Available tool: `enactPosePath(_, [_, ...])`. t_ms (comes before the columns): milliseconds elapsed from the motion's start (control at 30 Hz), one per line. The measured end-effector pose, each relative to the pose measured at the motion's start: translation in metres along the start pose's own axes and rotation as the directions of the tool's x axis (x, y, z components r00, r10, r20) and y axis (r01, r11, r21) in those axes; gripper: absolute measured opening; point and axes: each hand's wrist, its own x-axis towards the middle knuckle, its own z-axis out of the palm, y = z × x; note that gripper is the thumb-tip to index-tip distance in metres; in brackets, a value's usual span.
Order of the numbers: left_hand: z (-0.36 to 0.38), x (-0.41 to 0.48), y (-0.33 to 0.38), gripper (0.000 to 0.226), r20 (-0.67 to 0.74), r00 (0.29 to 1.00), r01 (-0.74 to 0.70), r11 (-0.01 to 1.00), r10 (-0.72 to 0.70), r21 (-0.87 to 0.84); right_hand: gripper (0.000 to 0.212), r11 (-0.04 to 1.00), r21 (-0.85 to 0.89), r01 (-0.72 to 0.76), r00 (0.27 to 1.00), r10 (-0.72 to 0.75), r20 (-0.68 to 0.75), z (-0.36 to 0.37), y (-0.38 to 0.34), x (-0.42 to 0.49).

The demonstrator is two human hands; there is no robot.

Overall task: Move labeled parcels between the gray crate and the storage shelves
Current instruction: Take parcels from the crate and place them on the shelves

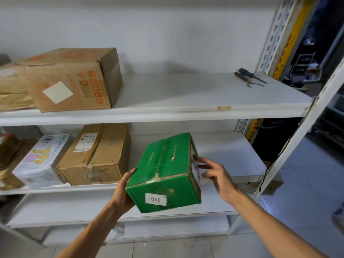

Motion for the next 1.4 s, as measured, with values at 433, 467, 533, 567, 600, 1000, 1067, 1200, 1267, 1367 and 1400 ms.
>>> enactPosePath(433, [-0.004,0.005,0.010,0.053,-0.051,0.987,-0.156,0.988,0.154,-0.022,0.067,0.999,-0.011,0.046,0.999,-0.046,0.021,0.010,-0.002,0.007])
enactPosePath(467, [-0.006,0.004,0.010,0.053,-0.057,0.987,-0.155,0.987,0.153,-0.034,0.068,0.995,-0.059,0.077,0.997,-0.076,0.021,0.015,-0.002,0.006])
enactPosePath(533, [-0.011,0.003,0.009,0.049,-0.066,0.988,-0.147,0.987,0.143,-0.066,0.066,0.982,-0.126,0.141,0.990,-0.141,0.014,0.022,-0.003,0.007])
enactPosePath(567, [-0.013,0.003,0.007,0.049,-0.064,0.990,-0.128,0.989,0.124,-0.072,0.064,0.974,-0.152,0.168,0.986,-0.169,0.002,0.025,-0.004,0.009])
enactPosePath(600, [-0.013,0.003,0.005,0.050,-0.059,0.993,-0.108,0.991,0.103,-0.078,0.060,0.968,-0.171,0.186,0.982,-0.189,-0.004,0.027,-0.007,0.011])
enactPosePath(1000, [-0.011,0.001,-0.003,0.027,-0.160,0.985,-0.075,0.993,0.060,-0.087,0.053,0.982,-0.117,0.146,0.979,-0.161,-0.129,0.018,0.000,0.028])
enactPosePath(1067, [-0.010,0.000,-0.003,0.062,-0.146,0.988,-0.053,0.998,0.048,-0.030,0.039,0.990,-0.127,0.056,0.973,-0.083,-0.213,0.018,0.005,0.034])
enactPosePath(1200, [0.004,0.001,0.001,0.056,-0.012,0.998,-0.054,0.984,0.057,0.169,0.044,0.995,-0.022,-0.094,0.977,0.088,-0.193,0.011,0.017,0.037])
enactPosePath(1267, [0.005,0.003,0.000,0.068,-0.015,0.997,-0.073,0.955,0.081,0.287,0.047,0.990,-0.014,-0.139,0.973,0.134,-0.188,0.009,0.027,0.037])
enactPosePath(1367, [0.007,0.008,-0.002,0.081,0.025,0.995,-0.095,0.933,0.092,0.347,0.037,0.986,-0.026,-0.165,0.969,0.158,-0.188,0.008,0.036,0.036])
enactPosePath(1400, [0.008,0.010,-0.004,0.079,0.025,0.994,-0.107,0.932,0.105,0.346,0.045,0.985,-0.038,-0.166,0.969,0.156,-0.191,0.008,0.038,0.036])
